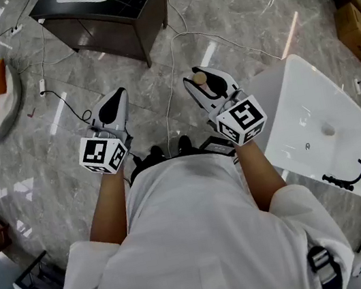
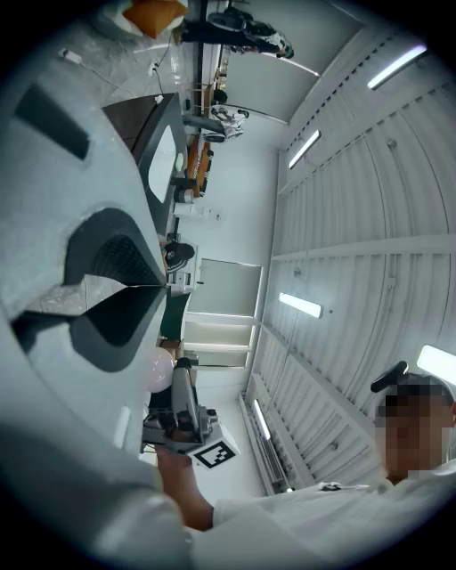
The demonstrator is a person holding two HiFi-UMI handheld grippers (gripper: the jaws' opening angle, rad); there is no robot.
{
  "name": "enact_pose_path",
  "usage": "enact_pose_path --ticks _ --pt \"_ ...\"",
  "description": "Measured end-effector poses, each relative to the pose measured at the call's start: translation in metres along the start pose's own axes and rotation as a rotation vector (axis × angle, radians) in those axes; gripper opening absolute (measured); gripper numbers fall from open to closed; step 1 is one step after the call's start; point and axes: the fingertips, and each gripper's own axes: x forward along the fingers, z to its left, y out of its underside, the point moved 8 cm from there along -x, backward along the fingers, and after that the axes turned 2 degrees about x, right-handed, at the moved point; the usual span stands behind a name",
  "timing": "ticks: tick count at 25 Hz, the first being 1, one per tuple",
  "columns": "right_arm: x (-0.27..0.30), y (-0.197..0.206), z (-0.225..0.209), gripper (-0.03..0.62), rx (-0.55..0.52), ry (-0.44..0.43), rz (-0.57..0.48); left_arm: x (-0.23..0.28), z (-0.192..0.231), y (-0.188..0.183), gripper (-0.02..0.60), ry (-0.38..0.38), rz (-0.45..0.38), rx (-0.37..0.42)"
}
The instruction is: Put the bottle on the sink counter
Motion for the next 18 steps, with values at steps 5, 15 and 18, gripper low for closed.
enact_pose_path --ticks 5,15,18 --pt "-0.004 0.005 0.011 0.135 0.026 0.063 -0.01 -0.016 0.011 -0.005 0.015 -0.062 0.0 0.003" --pt "-0.007 0.006 0.016 0.135 0.018 0.124 -0.033 -0.033 0.021 0.002 0.016 -0.189 0.015 -0.032" --pt "-0.007 0.011 0.019 0.135 0.037 0.106 -0.029 -0.037 0.02 0.004 0.017 -0.194 0.023 -0.036"
